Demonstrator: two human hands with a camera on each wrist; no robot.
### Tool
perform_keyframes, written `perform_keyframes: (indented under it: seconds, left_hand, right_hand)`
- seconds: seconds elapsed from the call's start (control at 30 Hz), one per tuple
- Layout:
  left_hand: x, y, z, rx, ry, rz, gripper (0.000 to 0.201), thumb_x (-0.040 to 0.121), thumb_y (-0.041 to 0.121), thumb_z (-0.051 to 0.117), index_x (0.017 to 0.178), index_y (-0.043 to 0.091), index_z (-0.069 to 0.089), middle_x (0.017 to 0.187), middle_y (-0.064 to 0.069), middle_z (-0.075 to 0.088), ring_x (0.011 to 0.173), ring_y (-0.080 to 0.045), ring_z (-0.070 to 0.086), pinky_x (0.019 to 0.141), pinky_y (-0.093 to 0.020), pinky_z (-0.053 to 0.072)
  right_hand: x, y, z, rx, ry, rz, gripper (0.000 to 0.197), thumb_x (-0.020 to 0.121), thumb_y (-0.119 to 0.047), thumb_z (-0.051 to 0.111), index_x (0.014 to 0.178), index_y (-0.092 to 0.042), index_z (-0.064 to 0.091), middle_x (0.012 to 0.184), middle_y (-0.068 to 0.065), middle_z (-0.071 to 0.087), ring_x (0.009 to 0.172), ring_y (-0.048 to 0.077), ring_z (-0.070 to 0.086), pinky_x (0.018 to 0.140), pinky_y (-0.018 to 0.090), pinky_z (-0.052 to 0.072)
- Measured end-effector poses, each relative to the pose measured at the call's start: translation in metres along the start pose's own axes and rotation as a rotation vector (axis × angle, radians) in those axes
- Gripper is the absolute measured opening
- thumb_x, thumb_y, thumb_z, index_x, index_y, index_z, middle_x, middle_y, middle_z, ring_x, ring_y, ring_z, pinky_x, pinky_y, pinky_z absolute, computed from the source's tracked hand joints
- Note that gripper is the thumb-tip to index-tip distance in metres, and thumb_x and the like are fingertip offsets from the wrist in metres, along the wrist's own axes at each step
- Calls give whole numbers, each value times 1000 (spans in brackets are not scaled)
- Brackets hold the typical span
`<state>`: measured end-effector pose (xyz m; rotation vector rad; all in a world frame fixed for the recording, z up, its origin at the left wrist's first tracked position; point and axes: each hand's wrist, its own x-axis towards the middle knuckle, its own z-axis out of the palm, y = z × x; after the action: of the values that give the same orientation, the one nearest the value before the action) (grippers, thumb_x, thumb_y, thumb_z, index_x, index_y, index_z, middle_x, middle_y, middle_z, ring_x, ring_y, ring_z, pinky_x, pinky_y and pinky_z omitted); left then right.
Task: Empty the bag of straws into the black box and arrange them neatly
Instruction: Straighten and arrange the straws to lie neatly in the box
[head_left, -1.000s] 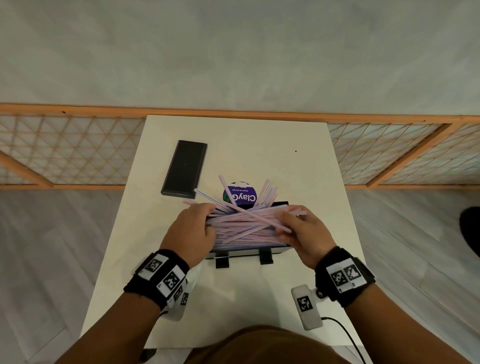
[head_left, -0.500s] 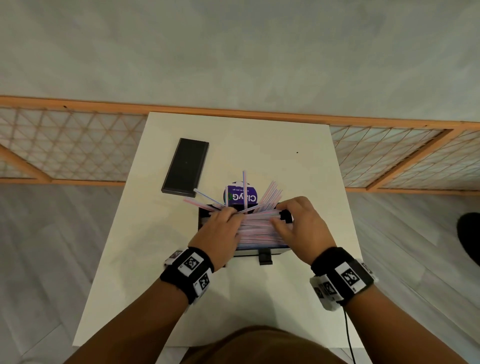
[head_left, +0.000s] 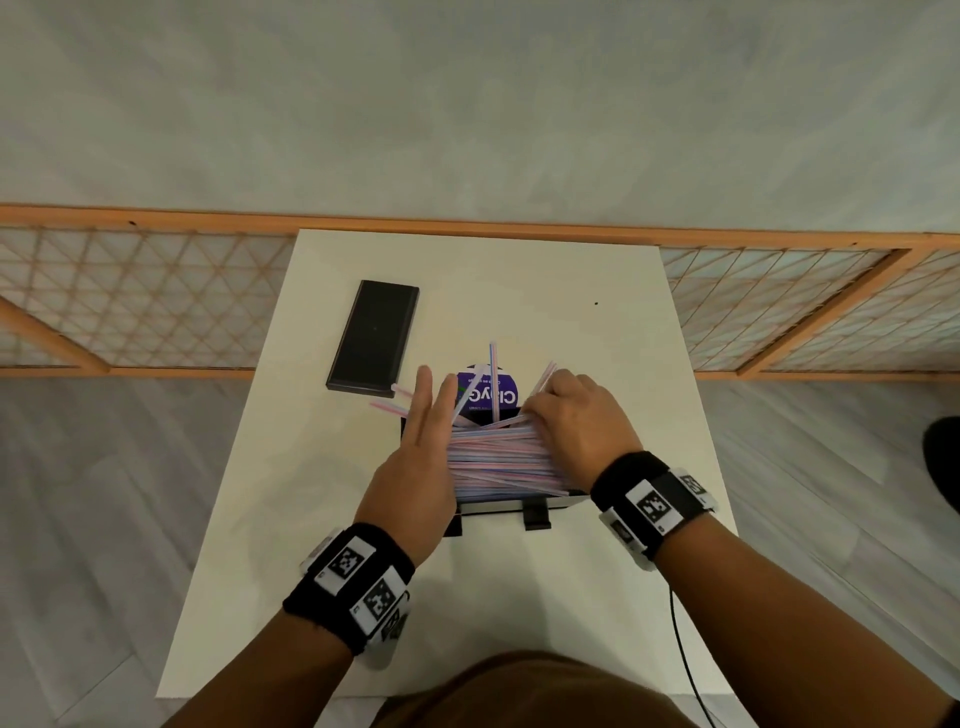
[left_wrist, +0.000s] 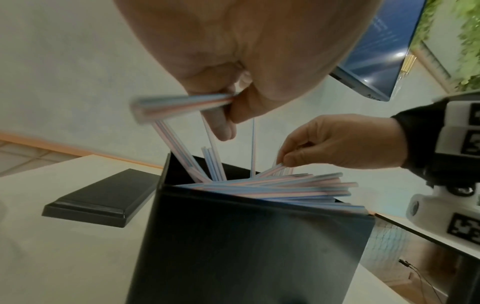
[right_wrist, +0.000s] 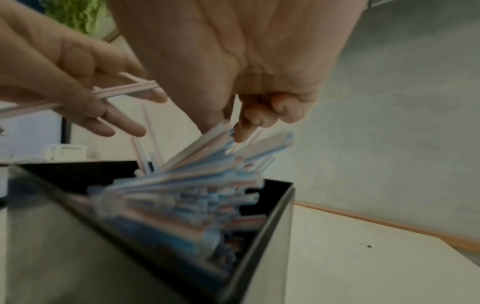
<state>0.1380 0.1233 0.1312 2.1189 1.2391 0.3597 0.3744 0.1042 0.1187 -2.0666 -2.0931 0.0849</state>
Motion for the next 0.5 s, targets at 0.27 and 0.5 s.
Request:
perform_keyframes:
  seconds: [0.27,0.5]
  left_hand:
    - [8,-12,-7,124,48,93,63,95,-2,50,151,26,42,135,-1,61,117,-22,58,104,-40,49]
    - [26,0,9,225,-23,205,50,99,7,48,148,16,47,135,-5,58,120,-26,53,105,-39,44]
  right_hand:
    - [-44,36,-58,307,187,167,10,98,-23,65,100,-23,75,90,-1,53,79,17,55,73,32,47]
    - [-60,26,-30,354,33,176,19,94,-27,71,112,-27,74,96,-5,54,77,8,52,75,28,51]
